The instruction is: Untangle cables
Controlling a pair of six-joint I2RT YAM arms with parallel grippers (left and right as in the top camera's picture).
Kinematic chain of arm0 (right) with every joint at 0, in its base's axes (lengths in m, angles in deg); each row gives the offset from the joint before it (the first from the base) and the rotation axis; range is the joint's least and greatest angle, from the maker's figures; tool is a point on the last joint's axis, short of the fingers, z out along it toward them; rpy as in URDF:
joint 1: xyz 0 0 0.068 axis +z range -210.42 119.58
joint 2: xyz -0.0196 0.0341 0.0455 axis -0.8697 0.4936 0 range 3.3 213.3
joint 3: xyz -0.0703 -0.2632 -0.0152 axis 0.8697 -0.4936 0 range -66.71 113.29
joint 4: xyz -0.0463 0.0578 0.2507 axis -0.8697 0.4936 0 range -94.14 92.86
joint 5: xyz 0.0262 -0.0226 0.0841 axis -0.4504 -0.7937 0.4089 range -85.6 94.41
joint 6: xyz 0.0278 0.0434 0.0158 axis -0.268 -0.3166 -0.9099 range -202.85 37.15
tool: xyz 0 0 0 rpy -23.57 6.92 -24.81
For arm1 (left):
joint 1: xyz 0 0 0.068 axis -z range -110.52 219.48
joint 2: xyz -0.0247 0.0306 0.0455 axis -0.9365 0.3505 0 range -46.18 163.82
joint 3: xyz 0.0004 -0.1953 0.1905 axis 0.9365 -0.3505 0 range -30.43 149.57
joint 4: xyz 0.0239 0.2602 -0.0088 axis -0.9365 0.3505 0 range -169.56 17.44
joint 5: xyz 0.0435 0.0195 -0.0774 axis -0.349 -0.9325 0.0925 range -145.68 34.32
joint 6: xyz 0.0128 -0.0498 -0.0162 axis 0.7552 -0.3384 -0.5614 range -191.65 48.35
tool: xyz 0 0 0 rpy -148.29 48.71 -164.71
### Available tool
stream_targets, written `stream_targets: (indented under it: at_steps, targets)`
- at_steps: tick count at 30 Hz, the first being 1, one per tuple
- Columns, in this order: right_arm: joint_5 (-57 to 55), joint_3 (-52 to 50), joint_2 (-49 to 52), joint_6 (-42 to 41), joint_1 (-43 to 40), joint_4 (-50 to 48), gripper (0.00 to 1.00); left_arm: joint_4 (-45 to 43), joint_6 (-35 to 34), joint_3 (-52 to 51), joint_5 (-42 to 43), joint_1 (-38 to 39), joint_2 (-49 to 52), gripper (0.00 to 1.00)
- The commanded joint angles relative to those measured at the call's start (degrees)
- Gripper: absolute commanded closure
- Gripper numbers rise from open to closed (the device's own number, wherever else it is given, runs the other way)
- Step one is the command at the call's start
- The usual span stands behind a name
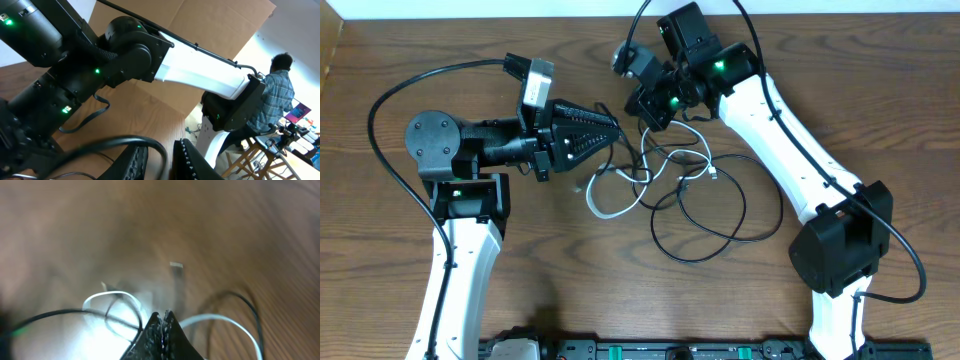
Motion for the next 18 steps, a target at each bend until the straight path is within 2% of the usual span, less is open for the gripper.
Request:
stream_targets:
  at_steps: [1,6,7,8,10,12,13,18]
  targets:
    - [-14.86,0.31,0.31,-11.41,-1.81,0.48,0.99,-0.28,-0.59,0.74,0.39,-0.24,-0.83,0.77]
    - [-14.29,0.31,0.28,-12.70,-4.63,4.87,0.99,-0.28,-0.57,0.74,0.39,-0.24,-0.83,0.77]
    - [-13.16,0.31,0.28,-12.55,-5.01,6.78,0.88,-0.28,-0.55,0.74,0.39,-0.26,-0.83,0.77]
    - [-12.74,0.31,0.28,-12.57,-5.18,8.33,0.73,-0.28,-0.52,0.74,0.39,-0.26,-0.83,0.77]
    - [-12.87,0.31,0.31,-12.57,-5.31,13.09,0.29,-0.31,-0.22,0.74,0.39,-0.26,-0.70,0.80]
    - [-13.51,0.31,0.31,-12.59,-5.29,16.83,0.02,-0.28,1.36,0.74,0.39,-0.42,-0.39,0.81]
    - [-13.51,0.31,0.31,-12.92,-5.20,19.34,0.01,-0.31,2.29,0.74,0.39,-0.96,0.09,0.86]
    - [-10.36,0.31,0.31,-14.25,-4.55,25.18,0.01,0.79,2.34,0.72,0.42,-3.96,3.39,0.90]
